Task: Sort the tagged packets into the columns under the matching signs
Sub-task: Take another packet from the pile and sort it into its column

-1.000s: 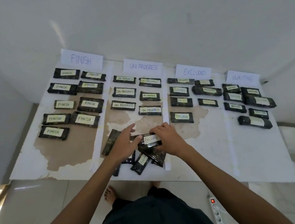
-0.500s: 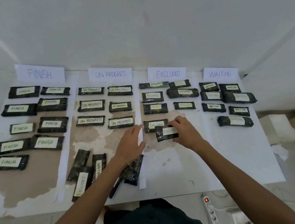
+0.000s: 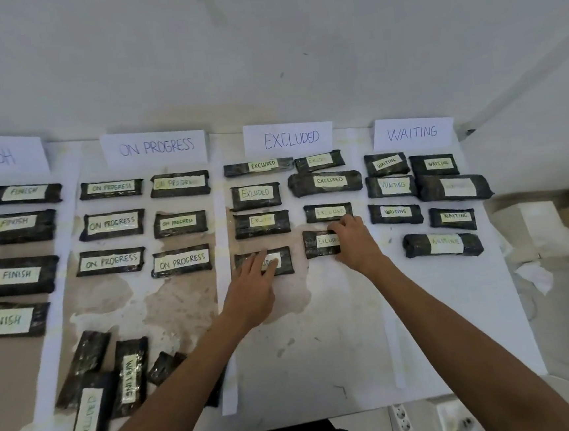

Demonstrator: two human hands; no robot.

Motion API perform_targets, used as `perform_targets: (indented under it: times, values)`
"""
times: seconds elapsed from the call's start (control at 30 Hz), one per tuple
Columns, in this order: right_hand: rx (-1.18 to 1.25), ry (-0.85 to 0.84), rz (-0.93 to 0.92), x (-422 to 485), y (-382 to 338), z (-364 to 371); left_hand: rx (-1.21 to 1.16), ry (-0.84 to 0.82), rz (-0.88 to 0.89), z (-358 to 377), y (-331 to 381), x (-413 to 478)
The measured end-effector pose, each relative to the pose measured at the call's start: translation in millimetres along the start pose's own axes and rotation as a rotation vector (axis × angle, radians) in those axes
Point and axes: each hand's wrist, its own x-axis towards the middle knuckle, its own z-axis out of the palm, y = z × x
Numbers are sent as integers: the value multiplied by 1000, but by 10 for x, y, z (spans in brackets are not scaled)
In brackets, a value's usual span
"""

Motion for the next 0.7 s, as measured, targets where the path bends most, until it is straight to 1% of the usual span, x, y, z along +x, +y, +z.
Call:
perform_targets:
  times: [0.17,0.33,0.47,0.6,0.7]
  values:
    - [44,-34,-10,66,86,43,10,79,25,27,-20,132]
    - [76,-19,-26,26,133,76,3,150,61,-1,-54,267]
    - [49,-16,-47,-6,119,64,7,176,70,-51,-44,332]
    - [60,14,-64,-94,27,30,-85,239,67,-86,-20,298]
    - [88,28,-115,-213,-132,11,-99,281,71,-131,-34,176]
